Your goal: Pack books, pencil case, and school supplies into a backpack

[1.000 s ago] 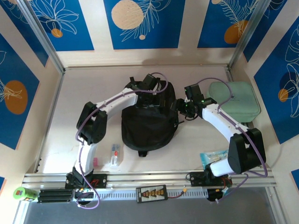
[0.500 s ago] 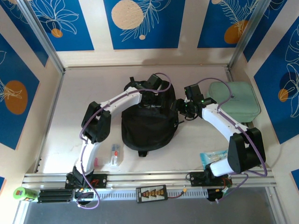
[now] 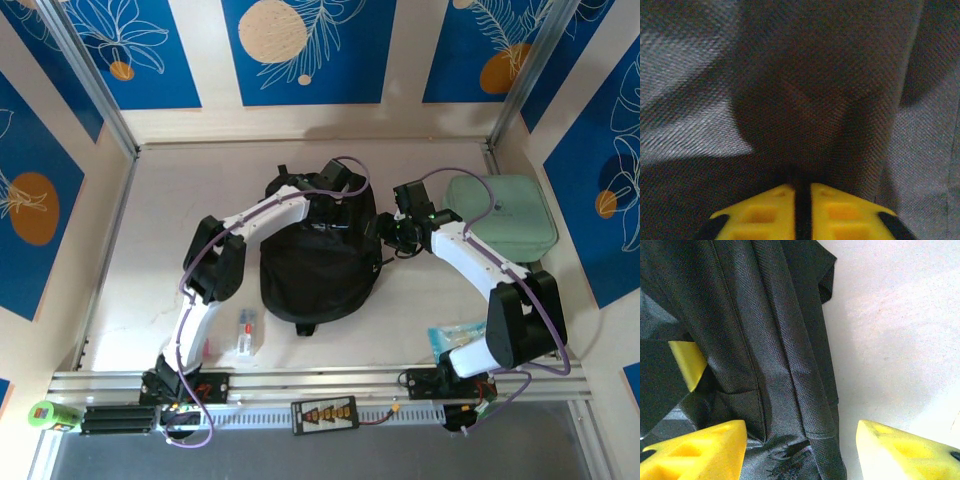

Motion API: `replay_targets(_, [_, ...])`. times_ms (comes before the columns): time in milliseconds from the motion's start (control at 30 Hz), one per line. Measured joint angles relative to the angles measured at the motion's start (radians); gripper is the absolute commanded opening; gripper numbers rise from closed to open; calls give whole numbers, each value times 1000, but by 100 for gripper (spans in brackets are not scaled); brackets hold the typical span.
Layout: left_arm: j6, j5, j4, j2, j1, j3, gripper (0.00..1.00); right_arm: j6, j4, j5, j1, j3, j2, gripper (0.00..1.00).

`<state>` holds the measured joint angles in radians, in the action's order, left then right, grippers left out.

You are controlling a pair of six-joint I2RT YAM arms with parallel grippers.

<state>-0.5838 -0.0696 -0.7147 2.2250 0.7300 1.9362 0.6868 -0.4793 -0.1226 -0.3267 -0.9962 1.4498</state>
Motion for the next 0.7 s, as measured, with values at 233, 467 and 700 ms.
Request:
replay_targets(233, [-6, 29, 31, -55, 0, -63, 0, 0, -16, -14, 0, 0, 62, 59])
replay_targets(467, [-10, 52, 71, -184, 1, -167, 0, -4, -31, -26, 0, -9, 134, 54])
replay_targets(700, [-2, 102, 79, -234, 1, -224, 0, -26, -38, -24, -7, -38, 170, 36])
